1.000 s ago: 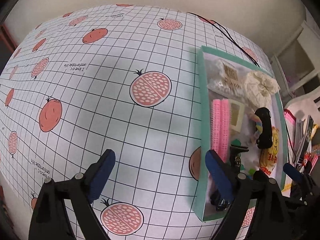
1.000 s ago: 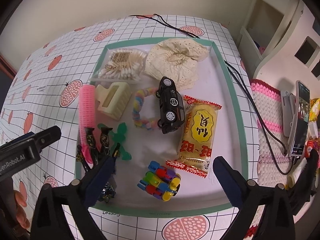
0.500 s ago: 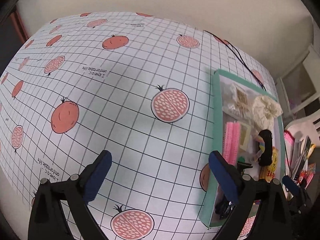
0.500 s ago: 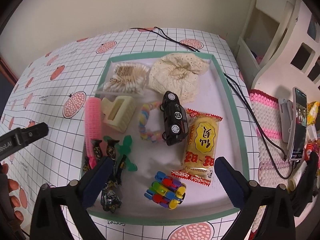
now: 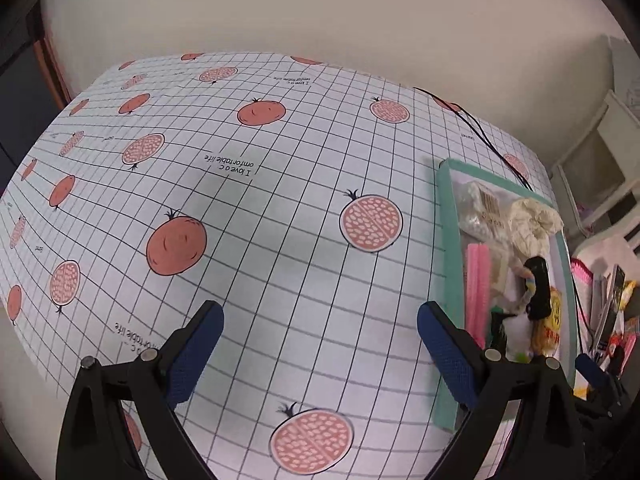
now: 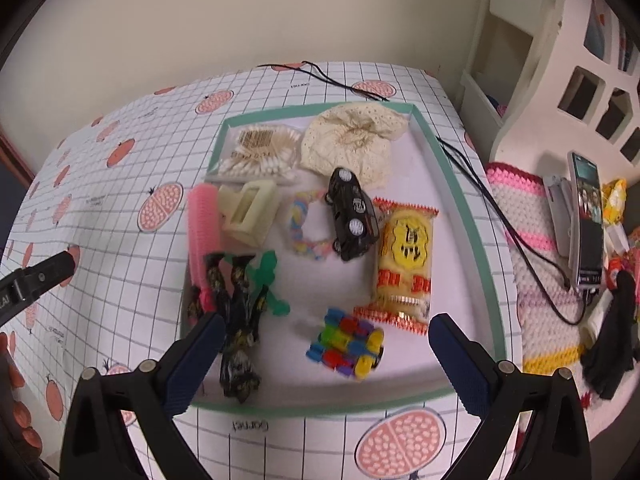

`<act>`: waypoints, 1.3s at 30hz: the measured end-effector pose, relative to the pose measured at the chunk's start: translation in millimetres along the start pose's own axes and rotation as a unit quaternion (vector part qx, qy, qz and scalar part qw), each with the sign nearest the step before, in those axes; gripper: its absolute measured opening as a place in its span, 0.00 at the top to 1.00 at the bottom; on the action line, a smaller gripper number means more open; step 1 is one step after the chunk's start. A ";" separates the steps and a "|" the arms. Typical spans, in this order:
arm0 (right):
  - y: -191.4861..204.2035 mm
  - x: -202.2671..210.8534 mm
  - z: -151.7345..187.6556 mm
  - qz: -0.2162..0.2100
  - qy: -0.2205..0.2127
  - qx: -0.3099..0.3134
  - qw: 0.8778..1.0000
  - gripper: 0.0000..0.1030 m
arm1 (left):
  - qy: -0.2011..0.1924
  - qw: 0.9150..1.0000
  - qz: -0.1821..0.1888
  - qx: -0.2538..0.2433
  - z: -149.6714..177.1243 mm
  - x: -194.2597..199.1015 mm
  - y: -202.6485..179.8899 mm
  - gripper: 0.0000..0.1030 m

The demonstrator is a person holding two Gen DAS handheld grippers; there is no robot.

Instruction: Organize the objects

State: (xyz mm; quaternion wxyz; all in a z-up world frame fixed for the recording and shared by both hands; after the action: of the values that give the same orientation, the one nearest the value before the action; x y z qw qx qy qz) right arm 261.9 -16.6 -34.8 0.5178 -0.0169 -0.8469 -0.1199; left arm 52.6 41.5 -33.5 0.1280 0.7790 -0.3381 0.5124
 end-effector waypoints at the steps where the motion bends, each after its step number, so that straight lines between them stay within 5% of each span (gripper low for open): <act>1: 0.8 1.1 2.6 0.003 0.000 0.001 1.000 0.00 | -0.001 1.000 0.000 -0.007 2.4 2.1 0.1 0.05; 17: 21.0 25.3 46.5 -0.004 0.013 0.016 1.000 0.00 | 0.002 0.998 0.041 -0.044 52.6 34.3 -2.0 0.05; 39: 31.4 40.8 80.5 0.012 0.019 0.033 0.999 0.00 | 0.016 0.998 -0.001 -0.053 99.9 40.9 28.3 0.05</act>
State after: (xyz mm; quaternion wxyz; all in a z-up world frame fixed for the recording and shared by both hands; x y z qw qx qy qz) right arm 177.5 27.8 -28.1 0.5355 -0.0080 -0.8401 -0.0856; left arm 115.2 -50.1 -45.6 0.1749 0.7633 -0.3614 0.5060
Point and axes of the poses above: each gripper's, at about its wrist camera, not at the fingertips, and x roughly against the way its jaws point, y to its left, z to its underside, the point moved 3 cm from there along -x, roughly the way its jaws point
